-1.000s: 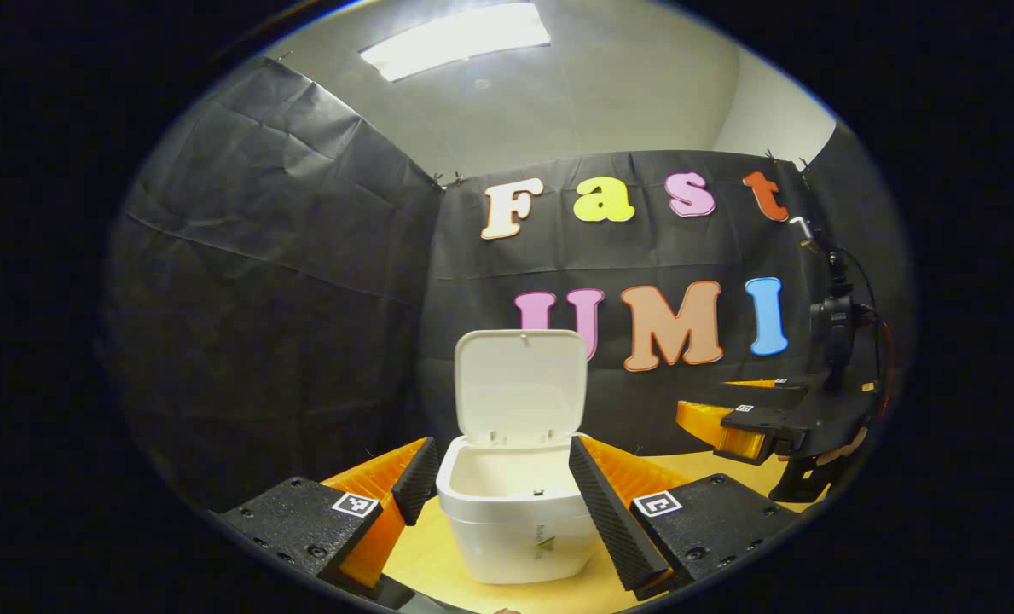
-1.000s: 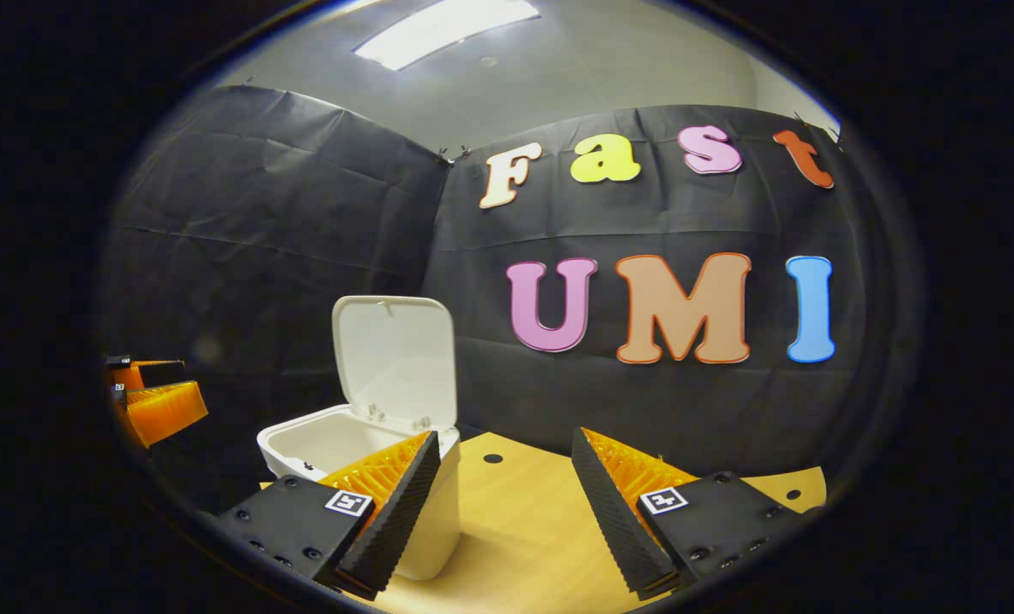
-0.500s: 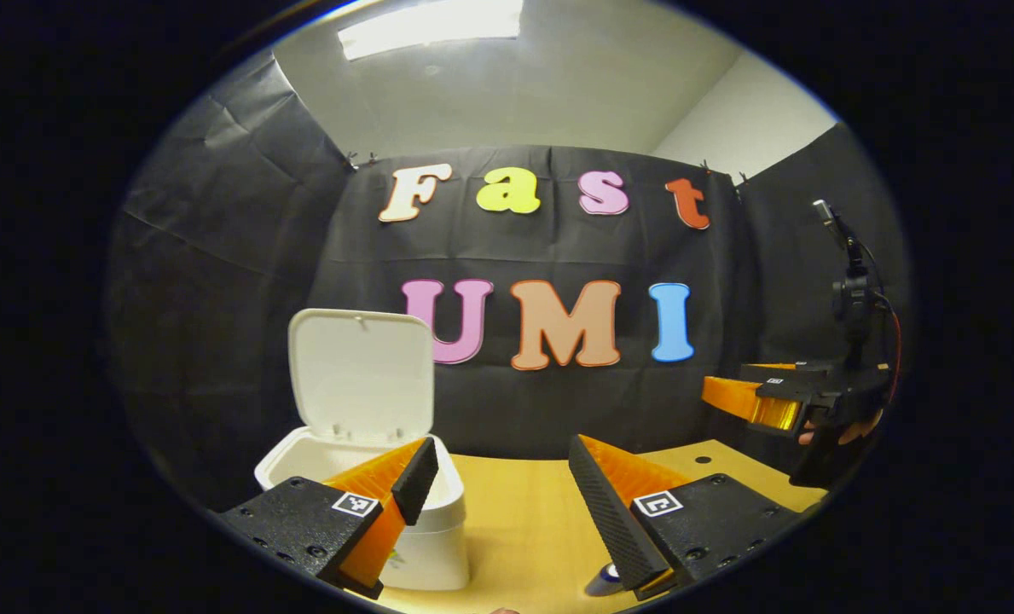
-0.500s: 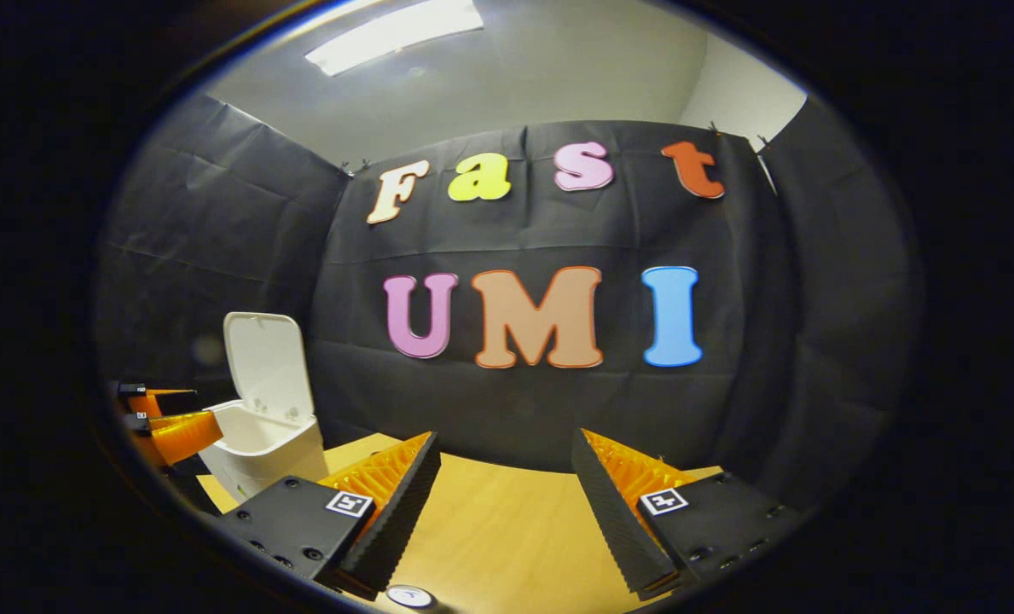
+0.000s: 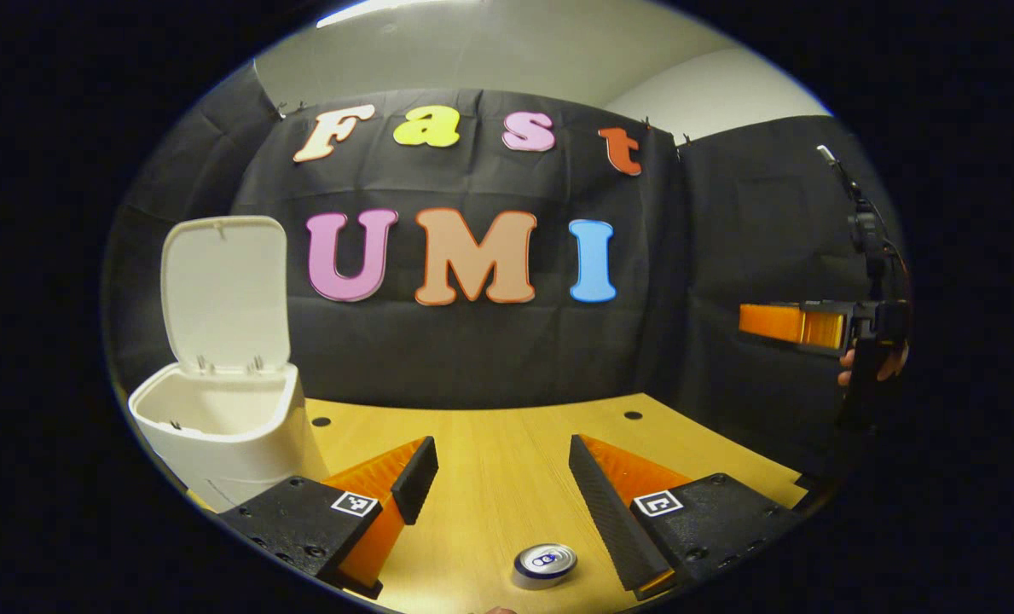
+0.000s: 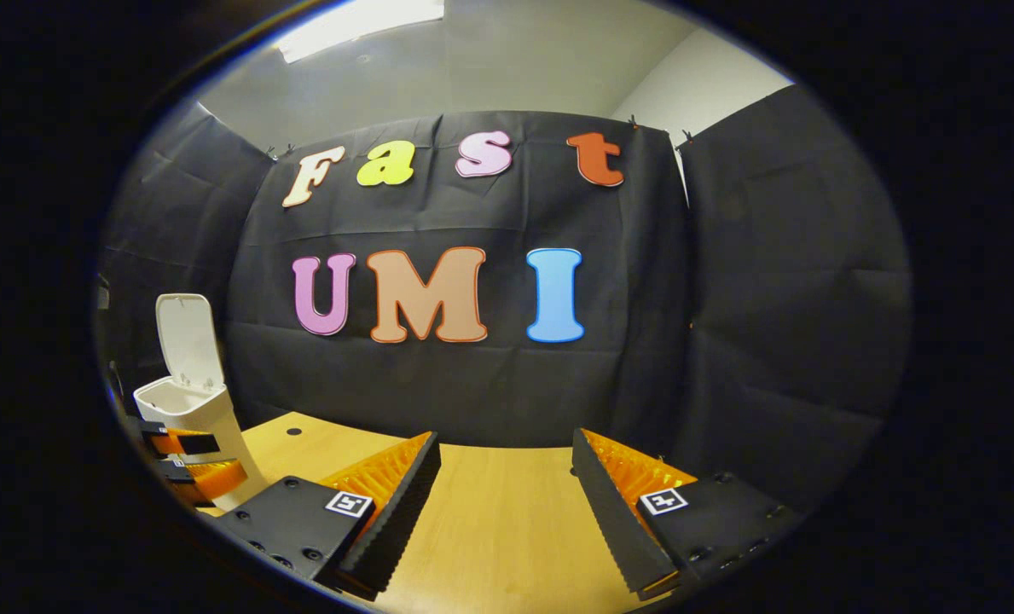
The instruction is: Press the lid of the desktop garbage bin to open it, pick up the crumpled paper on the desktop and throw it into the bin, then pick up the pop can on the desktop and drop it into the bin, and finally close the garbage bin lid.
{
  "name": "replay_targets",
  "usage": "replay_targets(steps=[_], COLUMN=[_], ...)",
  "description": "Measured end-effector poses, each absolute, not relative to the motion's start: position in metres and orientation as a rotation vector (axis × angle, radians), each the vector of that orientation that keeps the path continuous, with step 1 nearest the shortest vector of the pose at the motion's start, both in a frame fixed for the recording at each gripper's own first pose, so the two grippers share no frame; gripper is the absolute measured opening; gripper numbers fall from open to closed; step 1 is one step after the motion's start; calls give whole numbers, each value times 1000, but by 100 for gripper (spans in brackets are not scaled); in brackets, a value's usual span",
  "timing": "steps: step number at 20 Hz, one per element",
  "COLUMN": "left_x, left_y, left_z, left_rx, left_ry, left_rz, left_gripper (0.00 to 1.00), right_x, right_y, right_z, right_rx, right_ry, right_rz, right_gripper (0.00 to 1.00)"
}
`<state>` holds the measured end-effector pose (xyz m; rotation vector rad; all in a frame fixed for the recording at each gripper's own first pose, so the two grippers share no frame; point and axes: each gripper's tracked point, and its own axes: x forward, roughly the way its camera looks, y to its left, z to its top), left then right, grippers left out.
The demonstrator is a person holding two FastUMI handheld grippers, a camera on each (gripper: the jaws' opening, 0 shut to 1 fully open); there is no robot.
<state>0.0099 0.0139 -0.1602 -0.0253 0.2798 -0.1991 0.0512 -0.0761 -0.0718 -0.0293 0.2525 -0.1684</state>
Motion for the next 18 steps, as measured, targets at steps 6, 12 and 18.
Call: replay_targets(steps=[6, 12, 18], left_x=[-2, -14, -32], left_y=[-8, -14, -12], left_z=[-242, -293, -352], left_rx=[-56, -77, -33], left_ry=[445, 552, 680], left_rz=[-221, -209, -195], left_gripper=[93, 93, 94], right_x=[26, 11, 3], right_y=[-110, -120, -118], right_z=[-81, -87, -94], right_rx=[-64, -85, -120], right_ry=[293, 318, 344], right_rz=[-229, -244, -242], right_gripper=[98, 98, 98])
